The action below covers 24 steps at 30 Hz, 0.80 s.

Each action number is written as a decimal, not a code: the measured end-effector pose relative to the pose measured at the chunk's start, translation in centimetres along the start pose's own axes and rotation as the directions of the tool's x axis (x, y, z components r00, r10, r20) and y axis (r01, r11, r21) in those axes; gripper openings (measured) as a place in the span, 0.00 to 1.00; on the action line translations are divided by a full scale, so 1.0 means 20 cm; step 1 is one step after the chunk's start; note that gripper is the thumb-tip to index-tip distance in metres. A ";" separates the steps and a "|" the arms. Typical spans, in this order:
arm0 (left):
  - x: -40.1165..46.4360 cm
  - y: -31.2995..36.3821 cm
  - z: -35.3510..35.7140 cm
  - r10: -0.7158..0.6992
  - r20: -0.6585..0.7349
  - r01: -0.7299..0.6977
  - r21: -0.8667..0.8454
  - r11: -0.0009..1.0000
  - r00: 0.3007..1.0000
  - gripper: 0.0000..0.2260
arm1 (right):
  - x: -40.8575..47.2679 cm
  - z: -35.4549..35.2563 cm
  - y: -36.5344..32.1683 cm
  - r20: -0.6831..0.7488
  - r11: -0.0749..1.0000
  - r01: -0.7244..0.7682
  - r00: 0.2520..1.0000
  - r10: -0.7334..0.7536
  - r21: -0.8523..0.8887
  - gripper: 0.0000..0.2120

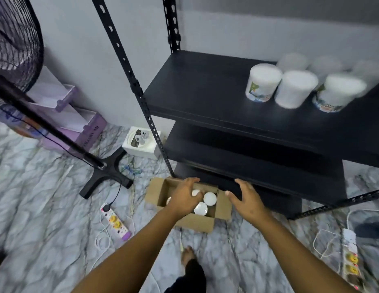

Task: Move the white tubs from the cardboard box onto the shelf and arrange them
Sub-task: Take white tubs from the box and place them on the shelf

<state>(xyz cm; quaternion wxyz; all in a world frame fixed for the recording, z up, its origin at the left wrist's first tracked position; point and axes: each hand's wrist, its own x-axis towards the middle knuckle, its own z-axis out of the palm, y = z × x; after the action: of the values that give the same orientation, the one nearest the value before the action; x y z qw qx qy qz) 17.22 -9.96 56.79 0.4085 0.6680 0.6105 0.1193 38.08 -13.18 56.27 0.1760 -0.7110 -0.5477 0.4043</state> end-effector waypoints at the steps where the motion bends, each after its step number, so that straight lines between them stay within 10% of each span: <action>1: -0.01 -0.04 0.04 -0.014 0.005 0.014 -0.002 1.000 1.000 0.26 | 0.01 0.04 0.04 0.016 1.000 0.001 1.000 -0.001 -0.009 0.31; 24: 0.74 -1.31 1.08 -0.127 -0.067 0.119 -0.108 0.987 0.990 0.21 | 0.89 1.17 1.17 0.080 0.995 0.053 0.996 -0.047 -0.083 0.26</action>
<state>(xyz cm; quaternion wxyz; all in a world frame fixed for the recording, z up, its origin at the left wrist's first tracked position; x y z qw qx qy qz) 15.99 -7.09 19.96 0.4264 0.6021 0.6581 0.1502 36.30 -9.14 19.05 0.1342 -0.6876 -0.5886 0.4034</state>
